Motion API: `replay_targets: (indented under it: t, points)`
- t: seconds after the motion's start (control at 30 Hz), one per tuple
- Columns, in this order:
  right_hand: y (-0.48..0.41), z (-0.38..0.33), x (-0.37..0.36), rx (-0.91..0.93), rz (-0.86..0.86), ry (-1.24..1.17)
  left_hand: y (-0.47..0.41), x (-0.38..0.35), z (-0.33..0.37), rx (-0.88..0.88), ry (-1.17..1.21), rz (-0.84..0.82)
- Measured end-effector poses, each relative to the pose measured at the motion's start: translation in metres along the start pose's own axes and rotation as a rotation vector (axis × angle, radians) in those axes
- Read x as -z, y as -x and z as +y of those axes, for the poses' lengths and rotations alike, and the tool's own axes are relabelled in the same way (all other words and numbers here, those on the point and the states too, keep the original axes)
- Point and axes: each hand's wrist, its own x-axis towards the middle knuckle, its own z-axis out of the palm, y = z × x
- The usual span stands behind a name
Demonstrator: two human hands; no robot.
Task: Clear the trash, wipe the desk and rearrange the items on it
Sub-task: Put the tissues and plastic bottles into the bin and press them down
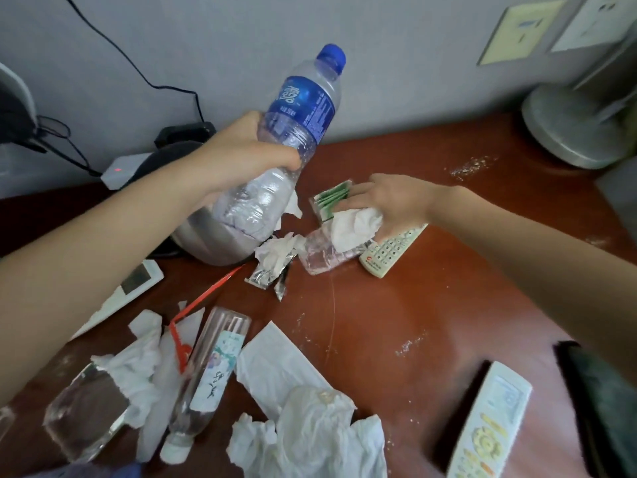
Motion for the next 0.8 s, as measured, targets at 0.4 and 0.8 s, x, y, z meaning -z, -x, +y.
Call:
replay_targets:
  t: [0.4,0.8]
  points:
    - [0.064,0.004,-0.017,-0.373,-0.061,-0.345,0.015,-0.043,0.001,0.007,-0.025,0.038]
    - [0.198,-0.015,-0.013,-0.449,0.114,-1.2,0.077,-0.092,0.037,-0.14,0.027,-0.054]
